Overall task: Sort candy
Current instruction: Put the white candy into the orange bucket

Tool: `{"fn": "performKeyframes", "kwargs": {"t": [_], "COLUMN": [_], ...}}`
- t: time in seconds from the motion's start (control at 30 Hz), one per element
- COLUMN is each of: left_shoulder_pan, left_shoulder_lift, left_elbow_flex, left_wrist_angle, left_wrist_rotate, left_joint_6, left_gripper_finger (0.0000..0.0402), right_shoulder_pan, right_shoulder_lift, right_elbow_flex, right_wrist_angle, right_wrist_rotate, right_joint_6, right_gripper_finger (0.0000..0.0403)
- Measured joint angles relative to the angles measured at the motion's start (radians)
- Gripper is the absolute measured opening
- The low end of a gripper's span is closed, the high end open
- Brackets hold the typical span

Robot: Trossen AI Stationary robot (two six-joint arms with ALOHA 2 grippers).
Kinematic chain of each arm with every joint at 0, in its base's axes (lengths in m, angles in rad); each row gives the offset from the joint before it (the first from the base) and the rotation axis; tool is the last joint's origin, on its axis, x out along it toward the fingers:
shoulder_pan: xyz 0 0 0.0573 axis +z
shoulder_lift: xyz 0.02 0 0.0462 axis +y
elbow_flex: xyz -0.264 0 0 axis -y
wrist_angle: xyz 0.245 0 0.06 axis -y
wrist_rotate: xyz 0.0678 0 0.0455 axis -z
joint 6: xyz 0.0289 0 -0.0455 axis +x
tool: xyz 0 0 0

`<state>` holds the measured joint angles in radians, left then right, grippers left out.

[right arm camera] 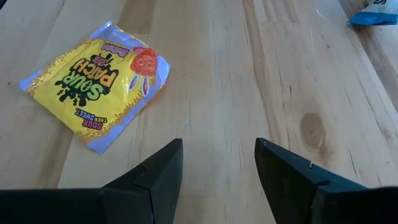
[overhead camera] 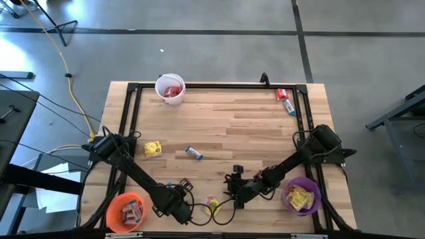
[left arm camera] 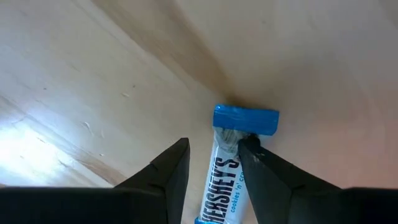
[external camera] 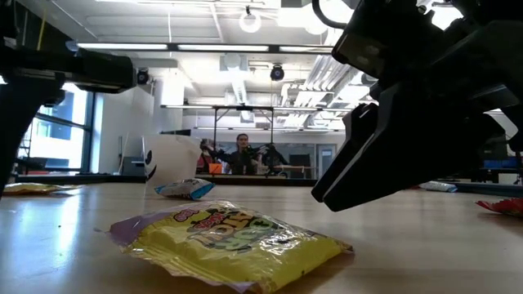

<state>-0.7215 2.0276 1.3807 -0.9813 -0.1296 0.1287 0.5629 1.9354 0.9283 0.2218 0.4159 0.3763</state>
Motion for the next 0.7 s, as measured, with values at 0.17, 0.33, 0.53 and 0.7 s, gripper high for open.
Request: {"fn": "performKeyframes", "kwargs": {"t": [0.17, 0.33, 0.53, 0.7], "left_shoulder_pan": [-0.001, -0.001, -0.006, -0.009], "left_shoulder_lift": [0.008, 0.007, 0.008, 0.008], "left_elbow_flex": [0.041, 0.058, 0.058, 0.058], "left_wrist_angle": [-0.040, -0.062, -0.057, -0.050], "left_wrist_rotate": [-0.006, 0.003, 0.017, 0.018], "left_joint_6": [-0.020, -0.123, -0.171, -0.147], "left_gripper_finger": [0.0132, 0.0143, 0.0182, 0.0216], "right_shoulder_pan": [0.000, 0.000, 0.000, 0.000], "right_shoulder_lift": [0.000, 0.000, 0.000, 0.000], "right_elbow_flex": [0.000, 0.000, 0.000, 0.000], "right_wrist_angle": [0.000, 0.000, 0.000, 0.000], "right_wrist_rotate": [0.000, 0.000, 0.000, 0.000], "right_joint_6": [0.000, 0.000, -0.003, -0.003], "right_gripper_finger": [0.0196, 0.0196, 0.0196, 0.0196]}}
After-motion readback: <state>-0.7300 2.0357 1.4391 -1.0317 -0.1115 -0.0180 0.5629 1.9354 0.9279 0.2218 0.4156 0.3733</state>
